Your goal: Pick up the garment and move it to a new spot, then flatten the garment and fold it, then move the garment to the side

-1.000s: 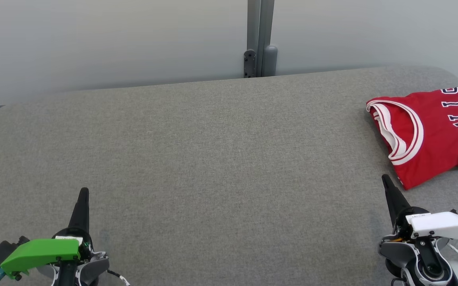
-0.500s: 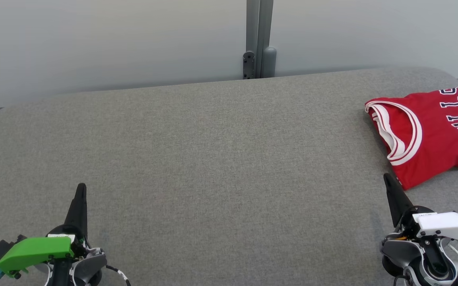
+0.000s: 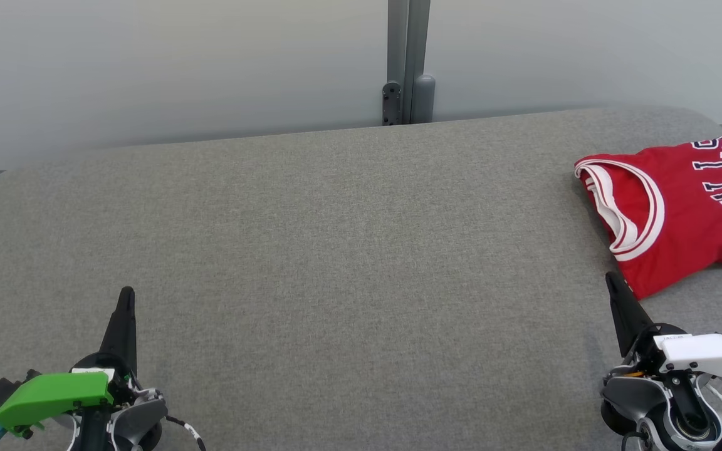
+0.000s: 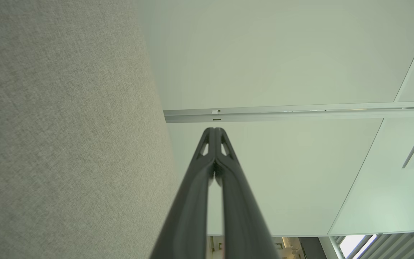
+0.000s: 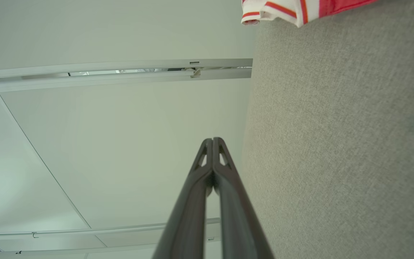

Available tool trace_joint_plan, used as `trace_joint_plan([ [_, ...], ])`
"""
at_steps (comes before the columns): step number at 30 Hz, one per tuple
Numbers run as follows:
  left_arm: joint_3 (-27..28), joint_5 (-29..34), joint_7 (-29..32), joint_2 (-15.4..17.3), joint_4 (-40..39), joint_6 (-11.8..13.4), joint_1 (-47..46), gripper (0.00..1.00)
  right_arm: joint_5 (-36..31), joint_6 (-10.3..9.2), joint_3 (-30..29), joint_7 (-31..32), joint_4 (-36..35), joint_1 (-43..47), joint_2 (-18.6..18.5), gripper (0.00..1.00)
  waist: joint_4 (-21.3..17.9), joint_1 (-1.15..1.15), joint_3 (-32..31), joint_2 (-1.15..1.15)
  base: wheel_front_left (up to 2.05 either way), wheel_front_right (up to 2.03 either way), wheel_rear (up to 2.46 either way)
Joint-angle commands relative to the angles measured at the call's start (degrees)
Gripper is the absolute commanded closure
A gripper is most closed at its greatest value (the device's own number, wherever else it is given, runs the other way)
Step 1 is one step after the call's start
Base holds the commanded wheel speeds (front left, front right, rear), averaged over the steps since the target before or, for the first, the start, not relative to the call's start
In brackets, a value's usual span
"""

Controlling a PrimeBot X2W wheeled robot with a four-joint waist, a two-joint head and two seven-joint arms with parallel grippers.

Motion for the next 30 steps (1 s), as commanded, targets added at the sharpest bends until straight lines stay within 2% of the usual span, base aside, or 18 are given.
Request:
trace_joint_plan([
  [1, 0.2, 0.0, 0.2, 0.4, 0.1, -0.3, -0.6, 1.00, 0.0, 0.02, -0.2, 0.3, -0.2, -0.4, 0.0, 1.00, 0.0, 0.00, 0.0, 0.00, 0.00, 0.00, 0.00],
  [30, 0.2, 0.0, 0.3, 0.3, 0.0, -0.3, -0.6, 1.00, -0.4, 0.02, -0.5, 0.5, -0.2, -0.4, 0.2, 1.00, 0.0, 0.00, 0.0, 0.00, 0.00, 0.00, 0.00],
])
